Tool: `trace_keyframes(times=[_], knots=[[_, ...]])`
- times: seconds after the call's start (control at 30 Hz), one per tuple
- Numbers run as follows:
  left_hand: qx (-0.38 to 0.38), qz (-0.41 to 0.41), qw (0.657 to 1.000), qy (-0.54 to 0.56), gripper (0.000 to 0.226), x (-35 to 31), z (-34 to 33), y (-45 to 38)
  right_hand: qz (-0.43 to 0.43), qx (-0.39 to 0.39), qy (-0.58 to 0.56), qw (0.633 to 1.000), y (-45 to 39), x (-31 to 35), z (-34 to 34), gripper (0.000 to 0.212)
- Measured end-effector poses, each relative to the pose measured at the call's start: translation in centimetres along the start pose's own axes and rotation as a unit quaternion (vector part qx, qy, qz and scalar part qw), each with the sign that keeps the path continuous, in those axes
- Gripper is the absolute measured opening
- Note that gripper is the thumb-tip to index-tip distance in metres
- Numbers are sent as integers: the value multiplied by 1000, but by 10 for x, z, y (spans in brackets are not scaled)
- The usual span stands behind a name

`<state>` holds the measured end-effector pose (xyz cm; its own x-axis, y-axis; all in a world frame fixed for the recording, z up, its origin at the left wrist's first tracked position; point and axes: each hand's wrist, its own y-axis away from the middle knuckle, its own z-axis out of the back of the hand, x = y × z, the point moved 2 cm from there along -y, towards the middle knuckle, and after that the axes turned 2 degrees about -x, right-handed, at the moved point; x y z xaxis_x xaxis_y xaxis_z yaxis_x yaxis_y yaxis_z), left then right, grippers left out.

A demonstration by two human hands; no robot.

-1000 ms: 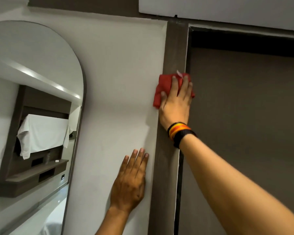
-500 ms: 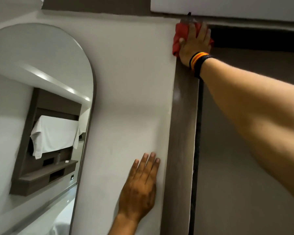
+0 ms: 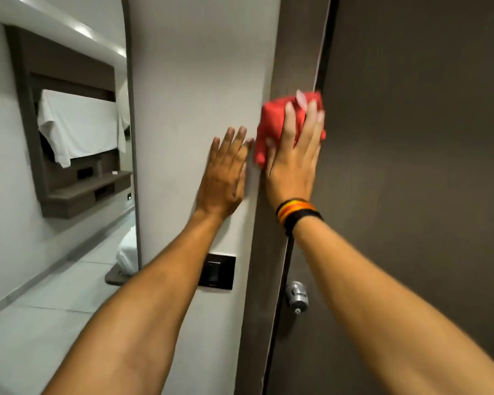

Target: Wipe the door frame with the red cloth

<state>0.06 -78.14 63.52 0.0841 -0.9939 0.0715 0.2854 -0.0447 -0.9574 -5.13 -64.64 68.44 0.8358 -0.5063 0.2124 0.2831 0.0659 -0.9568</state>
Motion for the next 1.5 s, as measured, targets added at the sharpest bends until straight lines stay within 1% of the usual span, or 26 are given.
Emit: trace_keyframes(times=[0.13,0.2,0.27,0.33,0.4,0.47,0.57,0.67,0.73,0.8,0.87,0.97,1.03,1.1,1.13,1.2,1.23,1.3,1.4,1.47,1.5], knots=[[-28,45,997,49,44,-18,17,29,-36,55,-6,998,89,-15,-14,63],[-12,52,997,58,43,-28,22,58,-51,69,-10,996,128,-21,-19,65],[24,62,996,62,43,-36,22,91,-59,84,-11,995,169,-29,-24,73],[67,81,992,70,44,-39,22,125,-71,112,-5,991,216,-37,-28,89],[108,113,984,84,45,-40,22,156,-85,155,13,984,262,-45,-32,107],[153,146,973,92,48,-41,20,185,-92,204,26,974,303,-53,-36,117],[223,165,957,85,53,-48,15,218,-114,251,21,961,346,-60,-41,120],[291,212,927,104,60,-59,16,240,-181,275,3,944,365,-59,-40,110],[312,222,919,94,61,-66,23,247,-234,276,-5,932,365,-59,-28,98],[313,222,919,95,60,-72,31,251,-276,285,6,918,360,-64,-12,82],[306,217,922,100,59,-78,41,249,-298,285,-6,911,352,-69,1,72],[303,220,919,123,61,-86,53,237,-285,263,-102,916,326,-60,24,66],[293,253,907,167,66,-90,55,224,-278,227,-149,921,294,-52,41,64],[277,316,878,231,69,-93,54,206,-258,181,-178,932,255,-45,56,65],[263,342,863,265,67,-97,55,195,-250,167,-192,934,237,-41,67,66],[225,363,841,331,53,-104,54,168,-244,157,-218,932,203,-36,88,76],[214,358,836,356,43,-110,54,153,-242,157,-231,929,188,-34,100,86],[201,322,849,369,24,-129,57,122,-240,157,-239,928,165,-36,127,103],[184,281,852,401,12,-167,60,87,-267,150,-241,921,142,-63,161,119],[181,262,849,422,11,-198,55,73,-309,157,-268,899,133,-93,187,120],[180,257,846,431,12,-210,50,69,-335,164,-292,881,132,-107,199,113]])
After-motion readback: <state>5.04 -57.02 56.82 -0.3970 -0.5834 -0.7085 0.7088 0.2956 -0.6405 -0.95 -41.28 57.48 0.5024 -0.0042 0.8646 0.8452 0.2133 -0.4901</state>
